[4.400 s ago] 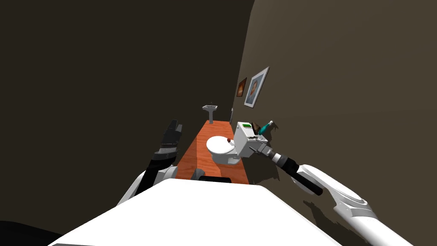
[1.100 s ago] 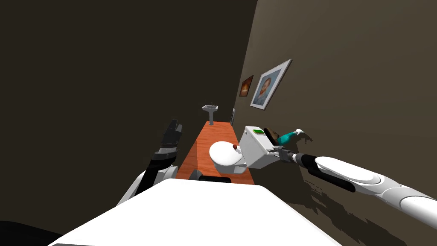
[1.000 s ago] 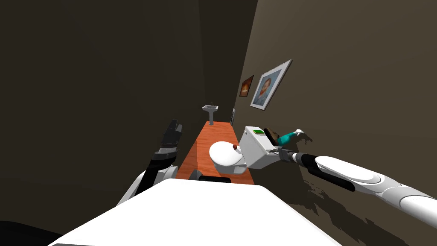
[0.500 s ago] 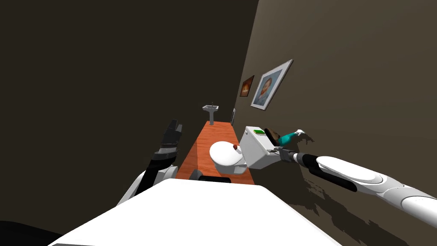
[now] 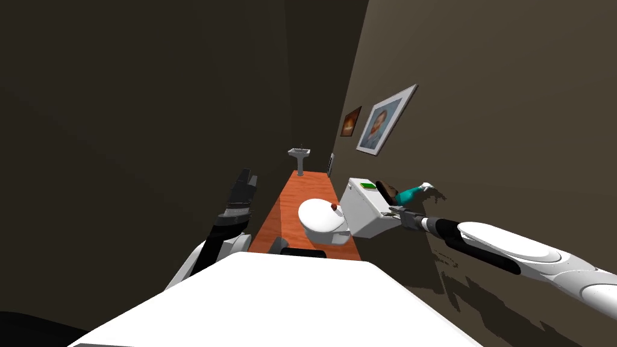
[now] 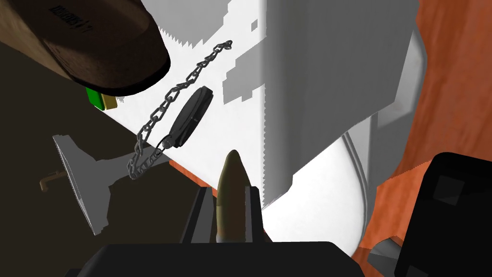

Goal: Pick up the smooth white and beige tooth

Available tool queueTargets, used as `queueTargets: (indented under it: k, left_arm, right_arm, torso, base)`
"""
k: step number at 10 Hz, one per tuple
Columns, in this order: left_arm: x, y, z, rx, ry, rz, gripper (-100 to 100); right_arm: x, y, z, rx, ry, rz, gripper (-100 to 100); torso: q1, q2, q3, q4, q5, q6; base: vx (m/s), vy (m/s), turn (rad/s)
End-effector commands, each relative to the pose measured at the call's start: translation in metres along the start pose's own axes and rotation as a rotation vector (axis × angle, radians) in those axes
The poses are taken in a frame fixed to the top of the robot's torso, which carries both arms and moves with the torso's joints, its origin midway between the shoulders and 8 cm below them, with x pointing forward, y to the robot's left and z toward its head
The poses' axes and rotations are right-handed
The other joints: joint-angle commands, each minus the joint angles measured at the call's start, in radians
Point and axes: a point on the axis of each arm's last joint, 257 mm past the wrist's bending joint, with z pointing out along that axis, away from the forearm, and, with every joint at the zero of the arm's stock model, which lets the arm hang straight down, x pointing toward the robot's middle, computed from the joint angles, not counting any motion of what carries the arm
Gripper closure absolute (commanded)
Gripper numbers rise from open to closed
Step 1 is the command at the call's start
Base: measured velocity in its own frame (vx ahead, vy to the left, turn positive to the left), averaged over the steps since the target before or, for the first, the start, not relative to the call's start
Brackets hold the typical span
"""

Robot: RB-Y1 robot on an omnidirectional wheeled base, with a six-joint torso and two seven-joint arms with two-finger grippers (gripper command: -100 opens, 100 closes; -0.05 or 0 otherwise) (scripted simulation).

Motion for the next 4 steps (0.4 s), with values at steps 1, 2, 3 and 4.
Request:
queueTargets:
  k: [1, 2, 3, 4]
  left_arm:
    - [0.0000, 0.0000, 0.0000, 0.000, 0.000, 0.000, 0]
    - [0.0000, 0.0000, 0.0000, 0.000, 0.000, 0.000, 0]
    - [0.0000, 0.0000, 0.0000, 0.000, 0.000, 0.000, 0]
    - [0.0000, 0.0000, 0.0000, 0.000, 0.000, 0.000, 0]
  right_arm:
    - [0.0076, -0.0005, -0.0053, 0.000, 0.001, 0.003, 100]
    - [0.0117, -0.0005, -0.0076, 0.001, 0.002, 0.006, 100]
    - [0.0097, -0.0008, -0.0064, 0.002, 0.003, 0.006, 100]
    - [0.0100, -0.0002, -0.0066, 0.000, 0.002, 0.005, 0]
  torso:
    - [0.000, 0.000, 0.000, 0.000, 0.000, 0.000]
    - [0.000, 0.000, 0.000, 0.000, 0.000, 0.000]
    - [-0.001, 0.000, 0.000, 0.000, 0.000, 0.000]
    - [-0.001, -0.001, 0.000, 0.000, 0.000, 0.000]
  base:
    - [-0.023, 0.031, 0.032]
    - [-0.019, 0.025, 0.017]
    - [-0.008, 0.013, 0.000]
    - [0.000, 0.000, 0.000]
